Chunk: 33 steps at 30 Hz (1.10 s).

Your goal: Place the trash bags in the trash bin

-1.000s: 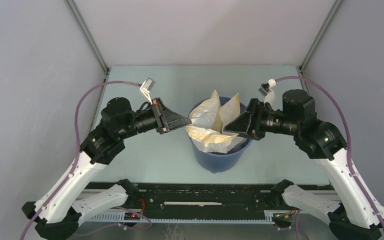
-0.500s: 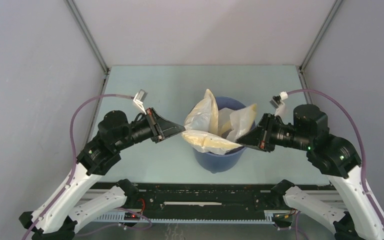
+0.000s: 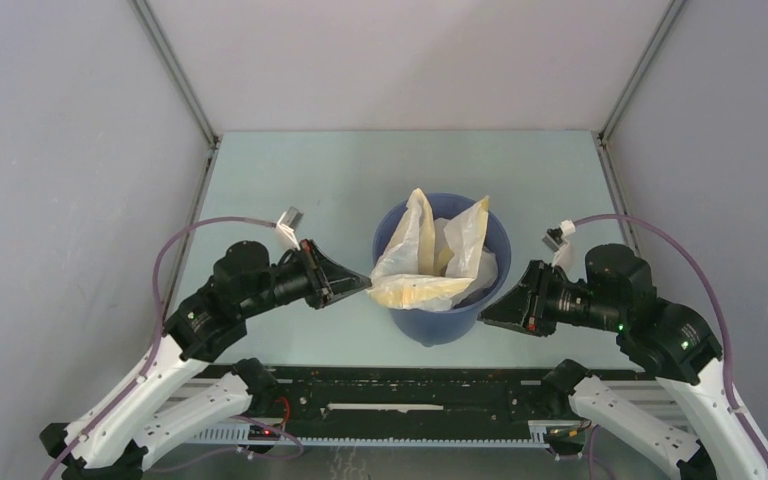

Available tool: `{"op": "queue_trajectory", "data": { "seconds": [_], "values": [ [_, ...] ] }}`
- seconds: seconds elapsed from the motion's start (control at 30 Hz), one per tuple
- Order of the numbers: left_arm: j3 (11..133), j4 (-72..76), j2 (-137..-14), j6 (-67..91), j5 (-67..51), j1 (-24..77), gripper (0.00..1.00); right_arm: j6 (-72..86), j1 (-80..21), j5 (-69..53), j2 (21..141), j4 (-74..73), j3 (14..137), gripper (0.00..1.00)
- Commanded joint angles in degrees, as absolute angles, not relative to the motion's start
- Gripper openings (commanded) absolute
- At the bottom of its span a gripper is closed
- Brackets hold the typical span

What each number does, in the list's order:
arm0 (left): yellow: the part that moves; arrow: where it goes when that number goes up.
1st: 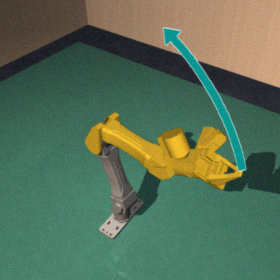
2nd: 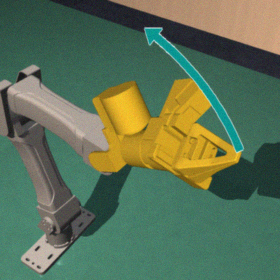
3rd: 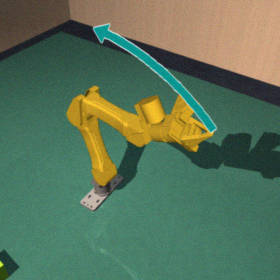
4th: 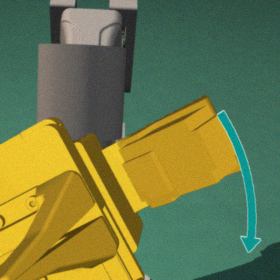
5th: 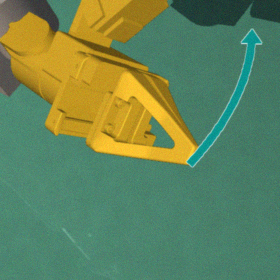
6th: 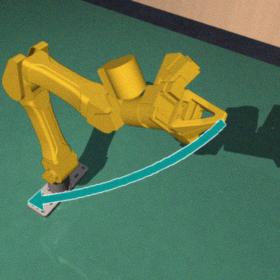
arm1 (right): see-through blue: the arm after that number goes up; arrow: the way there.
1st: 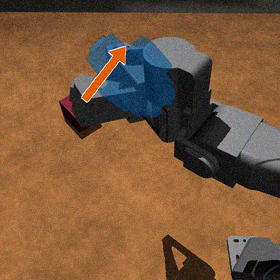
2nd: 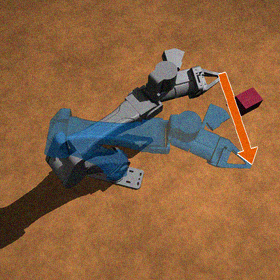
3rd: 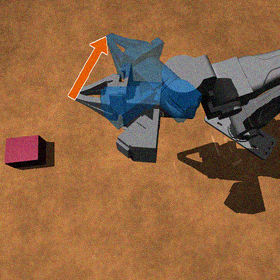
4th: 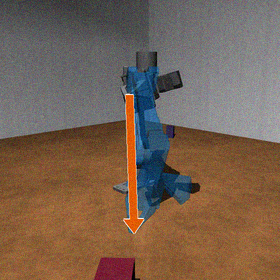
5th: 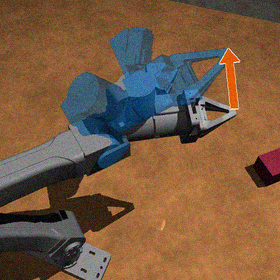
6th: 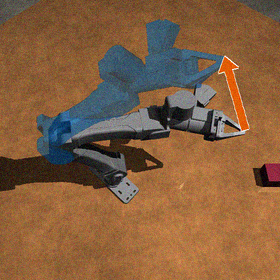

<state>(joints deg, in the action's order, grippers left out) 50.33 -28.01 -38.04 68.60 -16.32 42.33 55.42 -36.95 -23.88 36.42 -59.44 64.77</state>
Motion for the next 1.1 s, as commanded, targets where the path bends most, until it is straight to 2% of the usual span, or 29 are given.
{"op": "queue_trajectory", "data": {
  "seconds": [0.0, 0.07, 0.17, 0.3, 0.43, 0.57, 0.7, 0.73, 0.8, 0.83, 1.07],
  "values": [
    [49.70, -26.88, -37.08, 70.36, -12.41, 44.93, 0.00, 58.04, -37.35, -26.89, 35.57, -51.86, 65.20, 0.48],
    [49.98, -26.82, -37.20, 70.40, -11.57, 45.64, 0.00, 59.80, -37.35, -28.28, 35.74, -47.82, 65.13, 0.61],
    [50.31, -26.72, -37.34, 69.98, -10.39, 46.37, 0.00, 61.17, -36.72, -28.32, 35.86, -43.09, 65.38, 0.69],
    [50.62, -26.63, -37.28, 69.46, -9.42, 46.73, 0.00, 60.24, -31.40, -30.31, 36.85, -40.66, 66.19, 0.74],
    [50.66, -26.55, -37.29, 68.98, -9.22, 46.73, 0.00, 59.20, -25.45, -35.95, 41.09, -37.16, 66.27, 0.71],
    [51.13, -27.03, -37.44, 67.76, -9.12, 46.73, 0.00, 60.85, -23.65, -39.41, 43.11, -32.15, 66.25, 0.62],
    [51.20, -27.42, -37.47, 67.06, -8.88, 46.71, 0.00, 59.32, -23.76, -39.71, 43.02, -37.39, 66.24, 0.33],
    [51.28, -27.54, -37.59, 66.76, -8.88, 46.69, 0.00, 57.71, -24.00, -39.43, 42.50, -39.62, 66.20, 0.19],
    [51.28, -27.96, -37.80, 66.55, -8.94, 46.75, 0.00, 55.70, -24.33, -38.89, 41.30, -43.66, 66.21, 0.04],
    [51.28, -28.44, -37.94, 66.38, -8.97, 46.71, 0.00, 55.09, -24.42, -38.26, 40.38, -46.28, 66.24, 0.00],
    [49.01, -33.47, -36.94, 67.30, -7.82, 46.75, 0.00, 49.67, -26.41, -32.81, 34.57, -64.03, 66.18, 0.00]
  ]
}}
